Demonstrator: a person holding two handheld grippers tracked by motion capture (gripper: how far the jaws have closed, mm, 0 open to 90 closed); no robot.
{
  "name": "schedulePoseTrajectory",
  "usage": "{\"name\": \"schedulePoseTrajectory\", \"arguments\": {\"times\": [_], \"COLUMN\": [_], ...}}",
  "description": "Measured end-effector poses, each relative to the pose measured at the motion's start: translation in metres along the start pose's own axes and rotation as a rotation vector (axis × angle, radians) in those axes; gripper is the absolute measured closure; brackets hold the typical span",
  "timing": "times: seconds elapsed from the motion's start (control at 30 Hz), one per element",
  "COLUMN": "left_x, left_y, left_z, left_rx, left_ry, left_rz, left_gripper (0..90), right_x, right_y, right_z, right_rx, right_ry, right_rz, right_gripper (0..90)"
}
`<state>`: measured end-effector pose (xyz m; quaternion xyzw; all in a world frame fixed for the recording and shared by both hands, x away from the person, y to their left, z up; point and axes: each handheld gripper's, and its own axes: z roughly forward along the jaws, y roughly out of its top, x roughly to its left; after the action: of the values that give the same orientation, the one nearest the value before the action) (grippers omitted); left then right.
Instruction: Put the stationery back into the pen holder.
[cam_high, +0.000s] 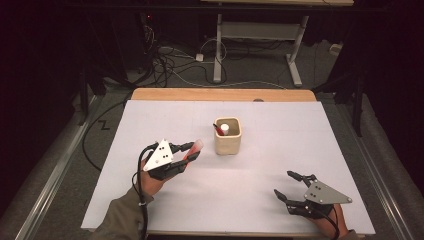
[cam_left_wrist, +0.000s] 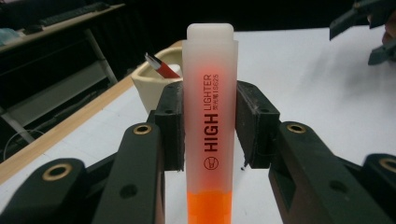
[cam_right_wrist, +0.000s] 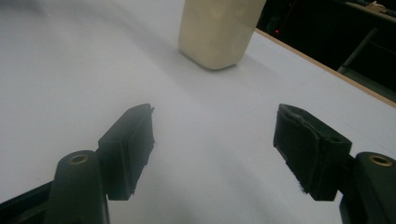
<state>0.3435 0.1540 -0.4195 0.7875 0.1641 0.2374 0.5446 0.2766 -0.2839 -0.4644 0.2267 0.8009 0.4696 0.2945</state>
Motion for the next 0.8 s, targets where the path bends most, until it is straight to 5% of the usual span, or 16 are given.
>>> {"name": "schedulePoseTrajectory", "arguments": {"times": [0.27, 0.8], "left_x": [-0.005, -0.003], "left_y": [0.004, 0.022], "left_z": [0.008, 0.021], "left_rx": [-0.068, -0.190], "left_ry": [0.041, 0.047], "left_rz": [-0.028, -0.073], "left_gripper": [63.9, 63.9], "right_x": [-0.001, -0.001], "right_y": [0.000, -0.001], "right_z": [0.000, 0.000], "right_rx": [-0.007, -0.004], "right_ry": [-0.003, -0.008], "right_rz": [0.003, 0.001], "right_gripper": [29.1, 29.1]}}
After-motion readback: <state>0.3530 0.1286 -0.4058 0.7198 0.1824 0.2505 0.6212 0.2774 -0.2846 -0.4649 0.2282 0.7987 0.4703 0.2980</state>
